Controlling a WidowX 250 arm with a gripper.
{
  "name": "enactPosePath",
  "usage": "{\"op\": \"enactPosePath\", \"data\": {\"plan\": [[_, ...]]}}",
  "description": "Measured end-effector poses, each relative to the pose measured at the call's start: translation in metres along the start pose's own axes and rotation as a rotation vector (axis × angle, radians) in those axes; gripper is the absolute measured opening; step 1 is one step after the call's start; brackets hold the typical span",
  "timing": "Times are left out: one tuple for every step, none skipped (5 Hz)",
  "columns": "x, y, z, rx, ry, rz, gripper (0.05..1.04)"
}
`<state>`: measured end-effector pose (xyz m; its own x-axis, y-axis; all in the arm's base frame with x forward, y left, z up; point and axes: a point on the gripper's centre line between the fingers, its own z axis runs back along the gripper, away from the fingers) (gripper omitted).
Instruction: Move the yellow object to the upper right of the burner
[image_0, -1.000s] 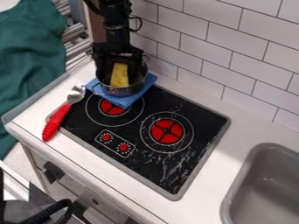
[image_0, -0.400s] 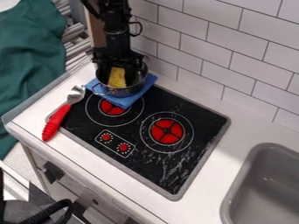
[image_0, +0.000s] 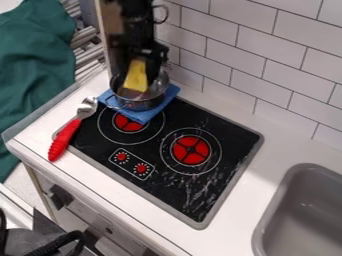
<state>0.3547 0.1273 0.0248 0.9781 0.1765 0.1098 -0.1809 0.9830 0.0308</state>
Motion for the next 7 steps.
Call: {"op": "enactPosePath", "data": {"plan": [[-0.01, -0.026, 0.013, 0.014, -0.012, -0.065, 0.698], [-0.024, -0.052, 0.014, -0.039, -0.011, -0.126, 0.698], [-0.039, -0.078, 0.005, -0.114, 0.011, -0.19, 0.698], [-0.043, -0.102, -0.005, -0.138, 0.019, -0.268, 0.698], [-0.052, -0.12, -0.021, -0.097, 0.084, -0.319, 0.698], [-0.051, -0.134, -0.031, -0.056, 0.11, -0.355, 0.698], [-0.05, -0.146, -0.044, -0.03, 0.146, -0.383, 0.698]]}}
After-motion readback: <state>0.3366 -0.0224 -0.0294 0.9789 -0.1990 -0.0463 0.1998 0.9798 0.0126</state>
